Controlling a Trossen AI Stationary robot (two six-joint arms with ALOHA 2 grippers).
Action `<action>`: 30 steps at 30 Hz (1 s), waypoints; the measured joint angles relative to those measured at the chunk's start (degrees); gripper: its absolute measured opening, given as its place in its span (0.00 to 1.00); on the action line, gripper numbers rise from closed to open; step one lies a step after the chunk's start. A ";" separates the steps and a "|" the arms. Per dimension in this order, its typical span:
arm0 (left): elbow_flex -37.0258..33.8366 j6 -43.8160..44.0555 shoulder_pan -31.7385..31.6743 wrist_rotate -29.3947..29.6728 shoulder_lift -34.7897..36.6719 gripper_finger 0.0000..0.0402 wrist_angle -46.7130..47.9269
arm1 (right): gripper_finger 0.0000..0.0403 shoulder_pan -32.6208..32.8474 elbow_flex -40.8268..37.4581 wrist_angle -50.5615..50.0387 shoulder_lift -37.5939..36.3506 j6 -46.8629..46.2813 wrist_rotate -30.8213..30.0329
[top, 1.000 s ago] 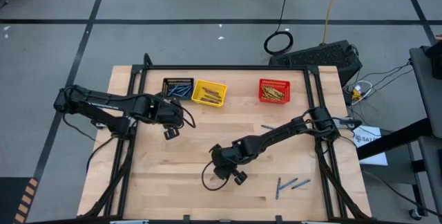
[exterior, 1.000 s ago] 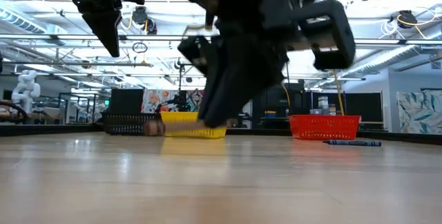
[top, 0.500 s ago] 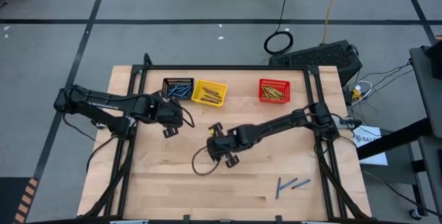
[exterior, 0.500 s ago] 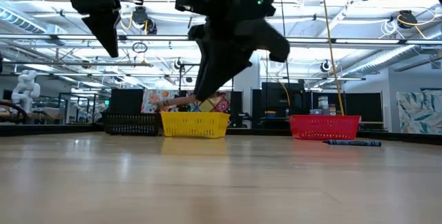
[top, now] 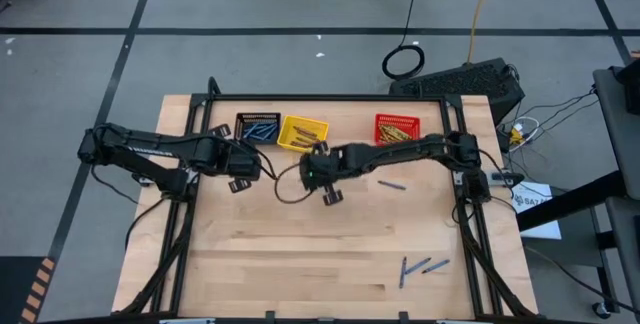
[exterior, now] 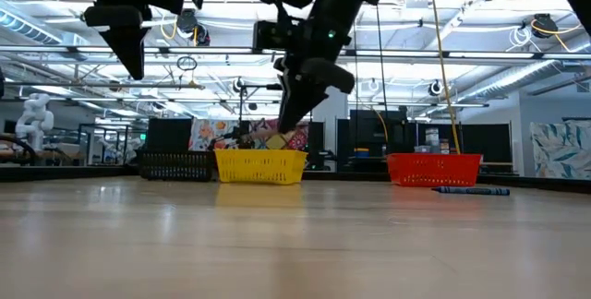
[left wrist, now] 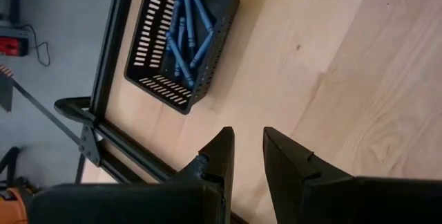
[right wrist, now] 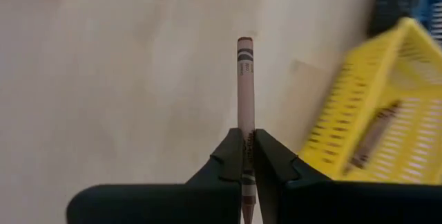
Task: Sort crayons
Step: Put the brown crayon into the yellow bin
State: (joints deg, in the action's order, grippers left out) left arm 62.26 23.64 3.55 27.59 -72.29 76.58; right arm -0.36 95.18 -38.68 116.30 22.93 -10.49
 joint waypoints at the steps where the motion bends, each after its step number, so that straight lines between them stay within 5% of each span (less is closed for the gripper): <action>1: 0.00 0.00 0.04 0.00 -0.02 0.18 0.00 | 0.00 -1.05 0.00 0.07 -0.34 0.79 0.02; 11: 0.00 -2.72 0.04 0.40 0.00 0.18 -1.71 | 0.00 -12.51 -0.02 7.32 -0.87 3.11 4.44; 30: 0.00 -6.45 0.04 0.76 0.00 0.18 -6.04 | 0.04 -16.22 -0.04 11.90 -0.38 1.15 4.77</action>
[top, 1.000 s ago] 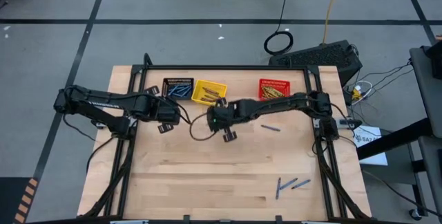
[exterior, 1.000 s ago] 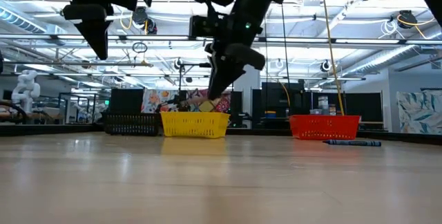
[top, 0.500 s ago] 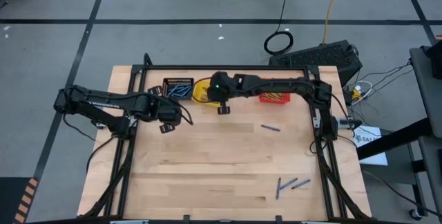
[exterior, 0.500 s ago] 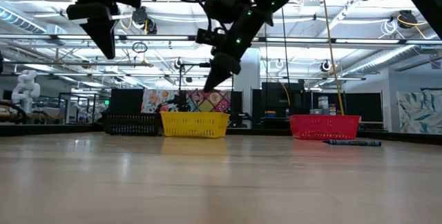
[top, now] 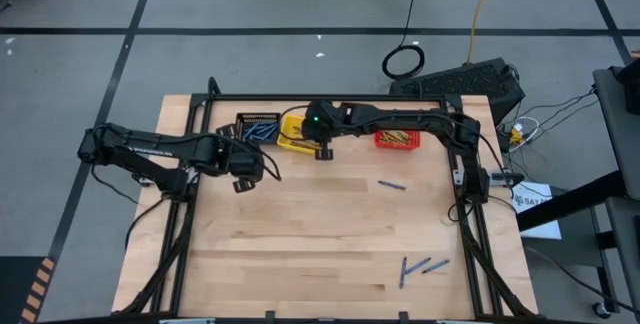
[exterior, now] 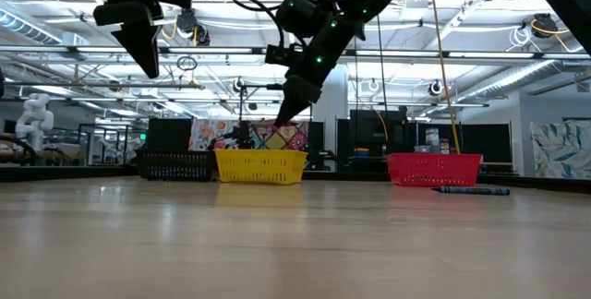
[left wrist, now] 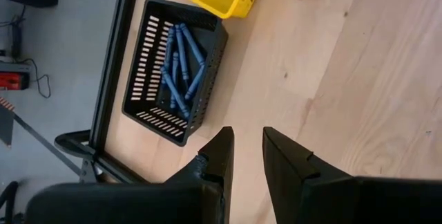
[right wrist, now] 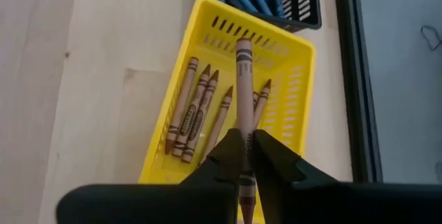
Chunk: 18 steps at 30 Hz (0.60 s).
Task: Sort crayons
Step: Put the brown crayon into the yellow bin, then put the blue crayon into the black bin
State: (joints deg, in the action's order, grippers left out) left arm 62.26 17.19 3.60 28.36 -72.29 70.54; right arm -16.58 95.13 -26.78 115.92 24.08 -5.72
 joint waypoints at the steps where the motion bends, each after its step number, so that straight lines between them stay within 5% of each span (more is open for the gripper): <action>1: 0.00 -0.02 0.00 0.00 0.00 0.18 -0.22 | 0.05 0.01 0.00 0.06 0.00 0.96 -0.02; 14: 0.00 0.04 0.00 0.00 0.00 0.18 -4.20 | 0.19 0.02 0.00 0.85 0.00 3.68 -0.19; 18: 0.00 0.07 0.00 0.00 0.00 0.18 -4.17 | 0.22 0.12 0.00 0.31 -0.10 2.11 -5.65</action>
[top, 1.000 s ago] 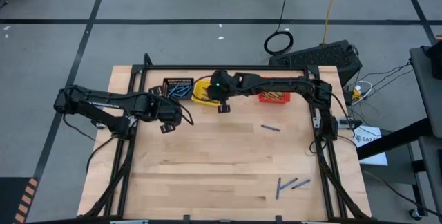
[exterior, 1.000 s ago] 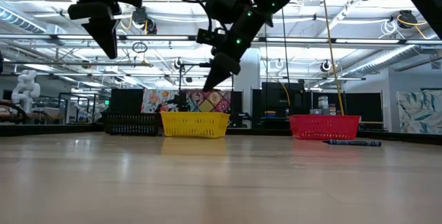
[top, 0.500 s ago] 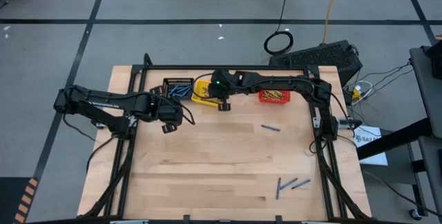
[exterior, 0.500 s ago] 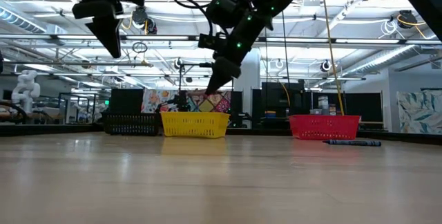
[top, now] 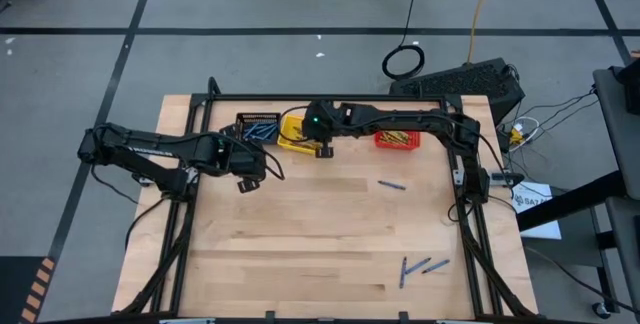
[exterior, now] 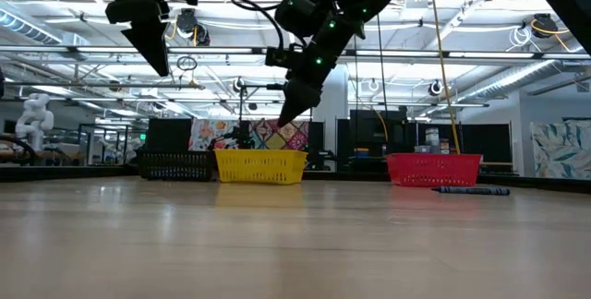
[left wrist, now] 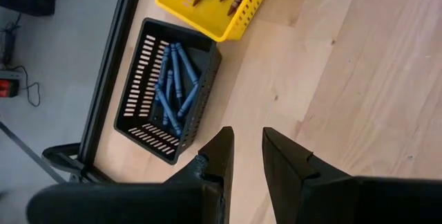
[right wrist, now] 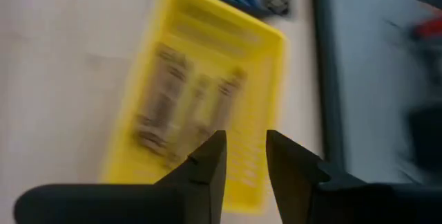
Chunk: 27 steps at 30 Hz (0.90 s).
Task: Sort crayons
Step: Put the blue crayon into the black bin
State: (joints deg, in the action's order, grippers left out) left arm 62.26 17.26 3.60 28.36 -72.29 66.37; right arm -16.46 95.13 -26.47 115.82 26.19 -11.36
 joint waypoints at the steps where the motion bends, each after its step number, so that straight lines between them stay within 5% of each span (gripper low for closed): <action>1: 0.00 0.00 0.00 0.00 0.00 0.18 0.00 | 0.23 0.26 0.00 -0.31 -0.10 0.01 -2.88; 7: 0.00 -0.10 0.00 0.00 0.00 0.18 0.07 | 0.25 2.06 0.10 -6.60 -2.38 0.77 -18.05; 13: 0.00 -1.41 0.00 0.22 0.00 0.18 0.11 | 0.25 3.92 1.01 -23.61 -7.58 -16.14 -17.78; 18: 0.00 -2.33 0.00 0.39 0.00 0.18 0.11 | 0.25 4.47 1.03 -36.66 -12.14 -29.72 -4.08; 27: 0.00 -3.18 0.00 0.43 0.00 0.18 0.09 | 0.25 4.40 -1.35 -47.28 -13.30 -27.87 11.20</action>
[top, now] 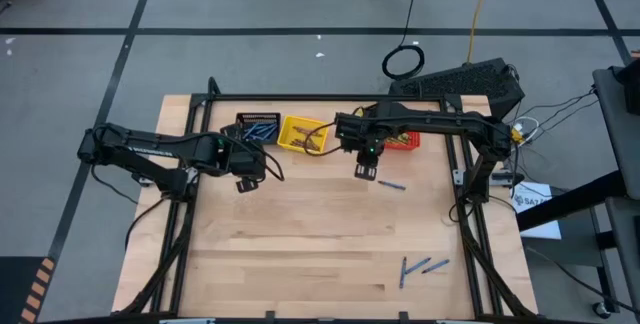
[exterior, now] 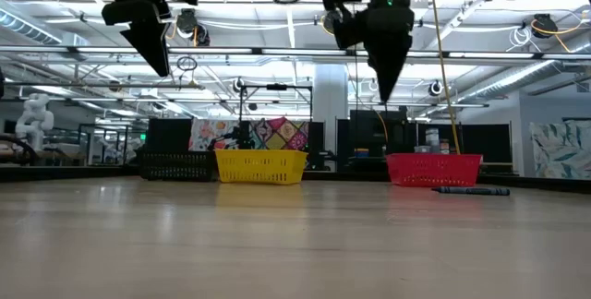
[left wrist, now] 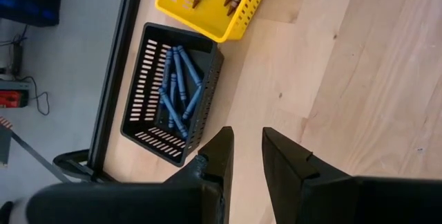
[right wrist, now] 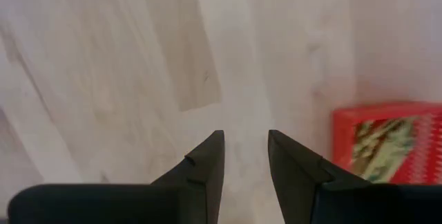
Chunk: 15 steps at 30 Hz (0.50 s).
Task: Sort crayons
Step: Put the blue crayon into the black bin
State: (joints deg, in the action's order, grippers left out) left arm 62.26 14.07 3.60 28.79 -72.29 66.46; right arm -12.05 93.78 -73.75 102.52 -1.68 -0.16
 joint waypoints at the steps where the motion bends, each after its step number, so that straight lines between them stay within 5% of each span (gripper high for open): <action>1: 0.00 0.02 0.00 -0.02 -0.01 0.18 0.01 | 0.25 0.00 -1.19 -0.03 0.01 0.07 0.64; 10: 0.00 0.07 0.01 0.00 0.00 0.18 0.02 | 0.25 0.02 -16.18 2.44 -0.83 -2.84 1.88; 15: 0.00 0.10 0.00 -0.02 0.00 0.18 0.02 | 0.25 0.02 -25.86 10.68 -7.45 -8.01 1.96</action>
State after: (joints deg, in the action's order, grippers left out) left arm 62.26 14.17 3.60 28.77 -72.29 66.48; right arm -12.03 67.92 -63.07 95.07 -9.70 1.80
